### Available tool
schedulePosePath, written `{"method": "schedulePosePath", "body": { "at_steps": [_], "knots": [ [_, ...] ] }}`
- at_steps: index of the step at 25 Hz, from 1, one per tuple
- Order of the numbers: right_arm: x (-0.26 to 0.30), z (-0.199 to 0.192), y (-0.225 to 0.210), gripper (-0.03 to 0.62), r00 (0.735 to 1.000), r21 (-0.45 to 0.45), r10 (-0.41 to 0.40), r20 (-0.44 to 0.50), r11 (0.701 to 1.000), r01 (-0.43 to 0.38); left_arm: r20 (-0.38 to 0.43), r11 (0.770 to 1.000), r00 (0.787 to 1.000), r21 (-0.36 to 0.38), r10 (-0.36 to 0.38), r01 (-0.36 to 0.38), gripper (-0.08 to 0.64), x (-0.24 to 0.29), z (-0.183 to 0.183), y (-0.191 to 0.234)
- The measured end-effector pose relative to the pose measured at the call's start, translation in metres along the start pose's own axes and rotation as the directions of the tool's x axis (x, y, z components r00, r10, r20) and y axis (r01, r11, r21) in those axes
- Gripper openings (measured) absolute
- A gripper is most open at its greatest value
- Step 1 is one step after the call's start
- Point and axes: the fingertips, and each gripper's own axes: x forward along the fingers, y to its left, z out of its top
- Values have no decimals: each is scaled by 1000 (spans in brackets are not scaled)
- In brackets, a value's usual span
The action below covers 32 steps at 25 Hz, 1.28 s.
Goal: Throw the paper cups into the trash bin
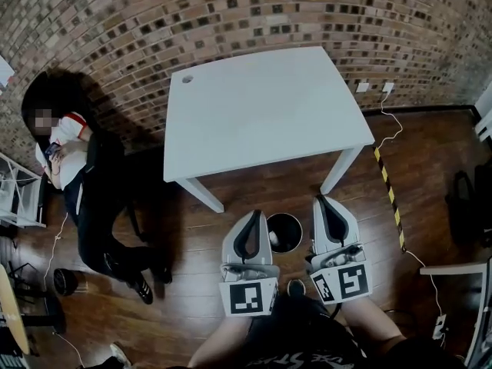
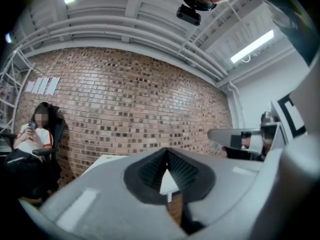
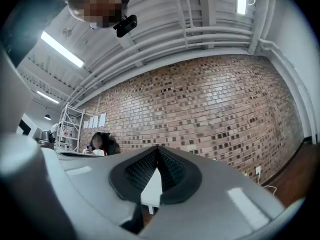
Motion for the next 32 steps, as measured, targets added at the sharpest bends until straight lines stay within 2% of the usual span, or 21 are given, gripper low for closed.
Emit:
{"method": "schedulePosePath", "body": {
  "at_steps": [10, 13, 18, 23, 32],
  "knots": [
    [-2, 63, 26, 8, 995, -33, 82, 59, 996, -80, -8, 997, 998, 19, -70, 70, 5, -6, 52, -16],
    [1, 76, 27, 8, 993, -51, 83, 80, 996, -80, 19, 996, 997, 31, -79, 78, 5, -1, 65, -18],
    [0, 78, 20, 6, 995, -45, 60, 85, 997, -56, 53, 997, 996, 42, -71, 68, 5, -1, 69, -20],
    [-7, 78, 7, 6, 997, -43, 42, 69, 998, -39, 45, 995, 995, 42, -94, 92, 5, 3, 68, -37],
    [2, 76, 15, 6, 995, -34, 90, 39, 995, -88, 25, 997, 997, 36, -74, 73, 5, 9, 66, -38]
  ]
}}
